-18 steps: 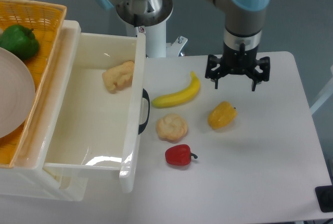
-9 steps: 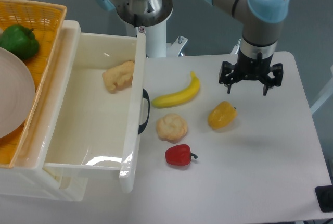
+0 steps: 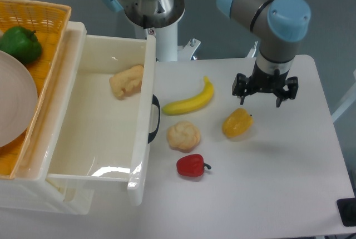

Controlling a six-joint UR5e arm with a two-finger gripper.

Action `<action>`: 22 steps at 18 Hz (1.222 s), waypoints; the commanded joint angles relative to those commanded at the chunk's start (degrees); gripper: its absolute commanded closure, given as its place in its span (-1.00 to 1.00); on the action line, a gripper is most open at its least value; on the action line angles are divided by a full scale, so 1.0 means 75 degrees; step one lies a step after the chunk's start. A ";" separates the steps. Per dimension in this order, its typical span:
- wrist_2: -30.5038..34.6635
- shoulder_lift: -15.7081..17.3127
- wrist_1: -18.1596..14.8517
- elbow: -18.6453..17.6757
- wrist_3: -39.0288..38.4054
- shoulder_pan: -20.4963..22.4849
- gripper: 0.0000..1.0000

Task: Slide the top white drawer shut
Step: 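Move the open gripper across the table toward the open white drawer, then lower the gripper beside the drawer front near its black handle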

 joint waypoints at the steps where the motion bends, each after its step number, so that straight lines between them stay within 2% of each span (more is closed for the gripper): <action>1: -0.0094 -0.0071 0.0000 0.0000 -0.0165 -0.0082 -1.00; 6: -0.0188 -0.0247 0.0000 -0.0012 -0.0469 -0.0364 -1.00; 9: -0.0773 -0.0434 0.0000 0.0000 -0.1290 -0.0446 -1.00; 14: -0.1395 -0.0633 -0.0035 -0.0023 -0.1479 -0.0633 -1.00; 22: -0.1782 -0.0587 -0.0035 -0.0012 -0.1831 -0.1114 -1.00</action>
